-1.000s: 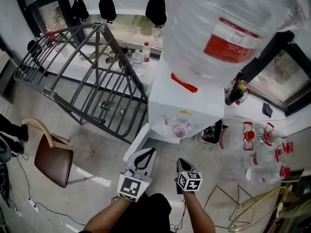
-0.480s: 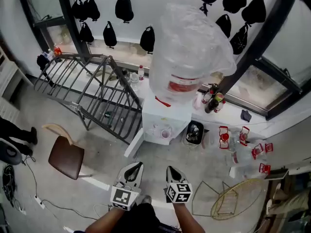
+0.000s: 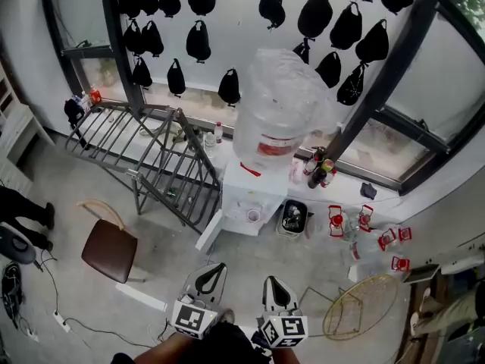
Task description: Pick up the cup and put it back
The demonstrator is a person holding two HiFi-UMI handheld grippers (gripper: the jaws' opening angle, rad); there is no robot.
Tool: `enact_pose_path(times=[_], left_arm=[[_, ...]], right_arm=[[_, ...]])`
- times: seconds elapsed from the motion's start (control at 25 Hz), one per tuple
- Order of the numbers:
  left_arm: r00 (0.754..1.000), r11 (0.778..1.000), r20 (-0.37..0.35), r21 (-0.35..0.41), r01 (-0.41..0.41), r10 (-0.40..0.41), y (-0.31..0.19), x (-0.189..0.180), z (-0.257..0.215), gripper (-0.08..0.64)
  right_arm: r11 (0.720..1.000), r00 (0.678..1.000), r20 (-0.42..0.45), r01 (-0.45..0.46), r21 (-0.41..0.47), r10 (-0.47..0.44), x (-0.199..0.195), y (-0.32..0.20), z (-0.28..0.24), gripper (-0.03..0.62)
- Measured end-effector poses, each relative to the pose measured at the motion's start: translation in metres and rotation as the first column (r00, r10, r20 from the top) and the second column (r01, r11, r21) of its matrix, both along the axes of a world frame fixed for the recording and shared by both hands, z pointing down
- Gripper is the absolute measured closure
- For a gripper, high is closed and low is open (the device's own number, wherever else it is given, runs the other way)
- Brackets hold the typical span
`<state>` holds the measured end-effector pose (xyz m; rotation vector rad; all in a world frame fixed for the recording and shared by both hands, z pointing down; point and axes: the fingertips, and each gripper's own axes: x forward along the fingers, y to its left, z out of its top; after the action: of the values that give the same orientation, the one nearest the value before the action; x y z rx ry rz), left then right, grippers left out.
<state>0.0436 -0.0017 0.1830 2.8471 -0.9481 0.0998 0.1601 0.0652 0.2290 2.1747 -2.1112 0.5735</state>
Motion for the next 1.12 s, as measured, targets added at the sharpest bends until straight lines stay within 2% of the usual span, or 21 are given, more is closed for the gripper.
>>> enact_pose_path(times=[0.28, 0.56, 1.12], left_arm=[[0.999, 0.998, -0.026, 0.049, -0.043, 0.045, 0.009, -0.024, -0.024, 0.554], [0.998, 0.997, -0.028, 0.054, -0.057, 0.059, 0.013, -0.04, -0.026, 0.554], [0.996, 0.994, -0.031, 0.075, -0.081, 0.083, 0.009, -0.046, -0.031, 0.554]], right_arm=[[0.997, 0.997, -0.07, -0.033, 0.063, 0.037, -0.034, 0.023, -0.046, 0.595], [0.995, 0.995, -0.068, -0.067, 0.071, 0.072, -0.048, 0.027, -0.05, 0.597], [0.996, 0.995, -0.073, -0.057, 0.062, 0.061, -0.054, 0.02, -0.049, 0.597]])
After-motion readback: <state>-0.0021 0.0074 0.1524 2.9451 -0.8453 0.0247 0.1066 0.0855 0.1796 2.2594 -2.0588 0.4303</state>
